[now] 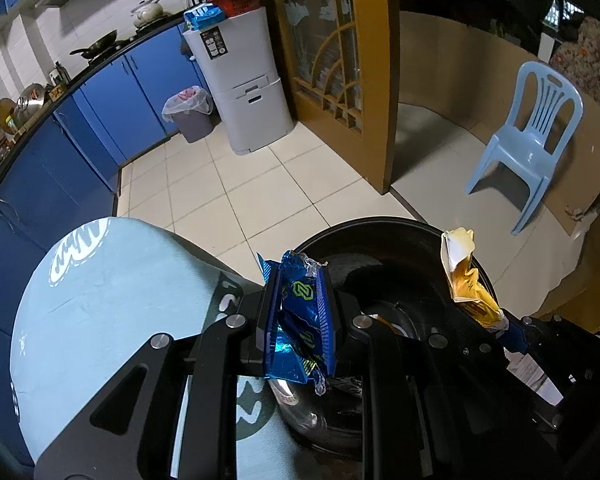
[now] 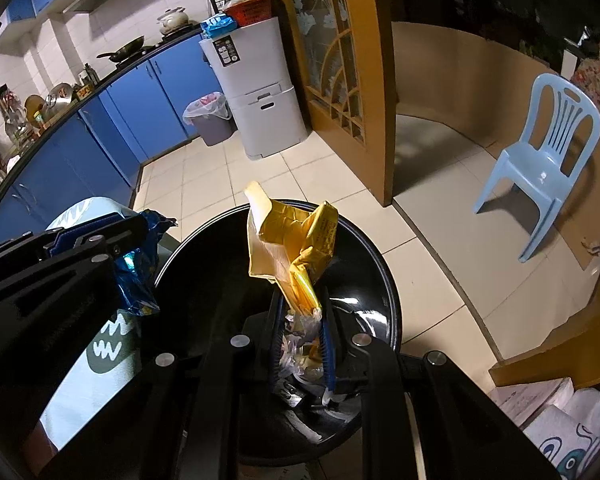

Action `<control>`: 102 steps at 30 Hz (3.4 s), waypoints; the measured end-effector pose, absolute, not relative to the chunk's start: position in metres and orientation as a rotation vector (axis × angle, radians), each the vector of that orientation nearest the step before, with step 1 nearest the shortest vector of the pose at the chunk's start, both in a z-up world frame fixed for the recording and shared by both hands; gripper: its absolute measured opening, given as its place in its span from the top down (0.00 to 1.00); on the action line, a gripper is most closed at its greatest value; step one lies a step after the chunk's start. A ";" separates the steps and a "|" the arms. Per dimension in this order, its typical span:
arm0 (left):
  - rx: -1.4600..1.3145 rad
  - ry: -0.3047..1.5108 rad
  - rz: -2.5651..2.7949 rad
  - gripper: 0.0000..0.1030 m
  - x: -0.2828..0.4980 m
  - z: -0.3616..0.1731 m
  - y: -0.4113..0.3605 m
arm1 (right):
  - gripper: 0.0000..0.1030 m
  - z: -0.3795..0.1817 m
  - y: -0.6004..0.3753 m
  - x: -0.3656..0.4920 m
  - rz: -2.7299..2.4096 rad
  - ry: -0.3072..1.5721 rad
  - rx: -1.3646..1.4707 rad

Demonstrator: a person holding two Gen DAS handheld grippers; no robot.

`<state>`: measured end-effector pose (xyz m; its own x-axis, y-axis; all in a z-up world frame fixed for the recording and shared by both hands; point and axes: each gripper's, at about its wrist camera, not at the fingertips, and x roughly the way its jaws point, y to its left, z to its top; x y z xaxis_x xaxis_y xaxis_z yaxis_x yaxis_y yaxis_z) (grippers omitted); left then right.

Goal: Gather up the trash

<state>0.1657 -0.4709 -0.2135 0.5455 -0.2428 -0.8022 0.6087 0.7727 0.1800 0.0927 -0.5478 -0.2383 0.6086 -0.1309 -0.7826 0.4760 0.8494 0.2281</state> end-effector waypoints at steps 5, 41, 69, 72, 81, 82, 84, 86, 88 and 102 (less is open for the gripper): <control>0.485 0.874 -0.527 0.81 0.169 -0.220 -0.475 | 0.84 -0.244 -0.551 0.093 -0.364 0.861 0.455; 0.399 0.905 -0.477 0.03 0.183 -0.218 -0.457 | 0.81 -0.257 -0.552 0.102 -0.384 0.893 0.483; 0.401 0.900 -0.463 0.03 0.181 -0.217 -0.450 | 0.07 -0.252 -0.545 0.105 -0.375 0.884 0.476; 0.401 0.901 -0.463 0.03 0.182 -0.216 -0.448 | 0.07 -0.252 -0.545 0.105 -0.373 0.884 0.476; 0.391 0.910 -0.471 0.03 0.182 -0.216 -0.447 | 0.07 -0.250 -0.542 0.107 -0.374 0.884 0.472; 0.390 0.911 -0.470 0.03 0.182 -0.216 -0.446 | 0.07 -0.249 -0.542 0.107 -0.374 0.884 0.471; 0.388 0.916 -0.475 0.03 0.182 -0.217 -0.445 | 0.07 -0.249 -0.542 0.107 -0.373 0.885 0.472; 0.388 0.920 -0.476 0.03 0.182 -0.217 -0.444 | 0.07 -0.248 -0.541 0.108 -0.374 0.885 0.471; 0.388 0.925 -0.479 0.03 0.182 -0.218 -0.444 | 0.07 -0.248 -0.540 0.108 -0.374 0.885 0.472; 0.395 0.915 -0.467 0.03 0.180 -0.217 -0.444 | 0.07 -0.248 -0.541 0.108 -0.373 0.885 0.472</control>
<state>0.1798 -0.4445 -0.2173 0.5232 -0.2153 -0.8246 0.5418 0.8309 0.1269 0.1076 -0.5406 -0.2480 0.5815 -0.1165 -0.8052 0.4955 0.8357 0.2369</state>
